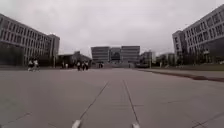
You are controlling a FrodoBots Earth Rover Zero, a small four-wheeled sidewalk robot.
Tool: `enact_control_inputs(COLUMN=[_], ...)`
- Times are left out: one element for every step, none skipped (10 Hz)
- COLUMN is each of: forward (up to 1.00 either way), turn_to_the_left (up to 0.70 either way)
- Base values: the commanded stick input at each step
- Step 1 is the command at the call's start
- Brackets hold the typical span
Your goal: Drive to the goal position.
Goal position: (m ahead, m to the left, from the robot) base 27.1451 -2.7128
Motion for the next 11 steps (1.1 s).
enact_control_inputs(forward=[1.0, 1.0, 1.0, 1.0, 1.0, 1.0, 1.0, 1.0, 1.0, 1.0, 0.35], turn_to_the_left=[0.0, 0.0, 0.0, 0.0, 0.0, 0.0, 0.0, 0.0, 0.0, 0.0, 0.0])
